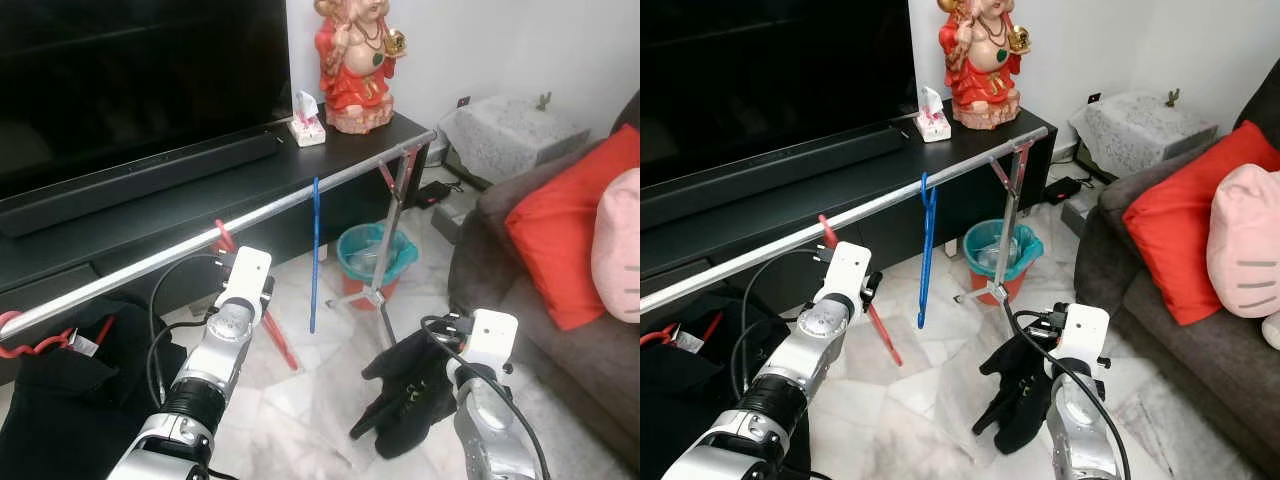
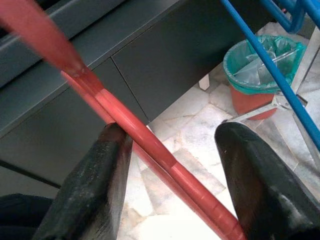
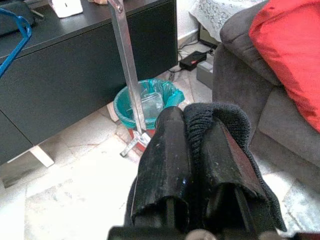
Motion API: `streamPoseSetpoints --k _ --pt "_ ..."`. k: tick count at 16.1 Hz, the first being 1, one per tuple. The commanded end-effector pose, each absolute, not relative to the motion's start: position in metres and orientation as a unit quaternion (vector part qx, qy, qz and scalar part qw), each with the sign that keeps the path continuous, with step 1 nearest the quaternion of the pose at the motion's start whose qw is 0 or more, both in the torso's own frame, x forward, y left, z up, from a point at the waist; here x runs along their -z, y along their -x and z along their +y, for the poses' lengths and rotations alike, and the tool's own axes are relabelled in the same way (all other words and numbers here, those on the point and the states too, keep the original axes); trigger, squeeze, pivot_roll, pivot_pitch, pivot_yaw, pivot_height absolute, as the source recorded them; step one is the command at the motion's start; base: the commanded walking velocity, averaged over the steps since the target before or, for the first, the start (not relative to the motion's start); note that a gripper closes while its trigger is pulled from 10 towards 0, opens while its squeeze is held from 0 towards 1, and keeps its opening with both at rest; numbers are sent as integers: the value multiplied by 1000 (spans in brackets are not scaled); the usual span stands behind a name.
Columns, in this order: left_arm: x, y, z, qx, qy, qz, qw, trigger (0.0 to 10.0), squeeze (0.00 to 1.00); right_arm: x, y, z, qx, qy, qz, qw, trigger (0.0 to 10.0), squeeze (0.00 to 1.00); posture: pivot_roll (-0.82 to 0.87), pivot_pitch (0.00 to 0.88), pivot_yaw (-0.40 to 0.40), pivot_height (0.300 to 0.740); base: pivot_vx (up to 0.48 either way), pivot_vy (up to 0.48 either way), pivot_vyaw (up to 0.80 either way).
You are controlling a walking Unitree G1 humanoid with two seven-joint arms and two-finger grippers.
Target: Hang hanger
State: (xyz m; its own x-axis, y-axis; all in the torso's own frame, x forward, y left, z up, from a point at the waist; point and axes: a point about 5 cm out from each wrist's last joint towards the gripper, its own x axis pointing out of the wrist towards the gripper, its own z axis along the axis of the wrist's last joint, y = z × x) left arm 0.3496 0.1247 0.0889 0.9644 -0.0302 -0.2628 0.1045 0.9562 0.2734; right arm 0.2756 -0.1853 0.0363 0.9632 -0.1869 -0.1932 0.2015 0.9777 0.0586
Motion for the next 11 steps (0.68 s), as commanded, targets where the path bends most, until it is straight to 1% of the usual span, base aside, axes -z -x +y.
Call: streamPoseSetpoints --k 1,11 --pt "-84 -348 130 30 -159 134 978 0 0 -41 -278 -184 98 -37 78 991 10000 0 -142 0 50 732 0 0 0" --pt "-85 -347 141 15 -176 116 977 0 0 -38 -275 -177 102 -44 81 991 10000 0 -133 0 72 732 0 0 0"
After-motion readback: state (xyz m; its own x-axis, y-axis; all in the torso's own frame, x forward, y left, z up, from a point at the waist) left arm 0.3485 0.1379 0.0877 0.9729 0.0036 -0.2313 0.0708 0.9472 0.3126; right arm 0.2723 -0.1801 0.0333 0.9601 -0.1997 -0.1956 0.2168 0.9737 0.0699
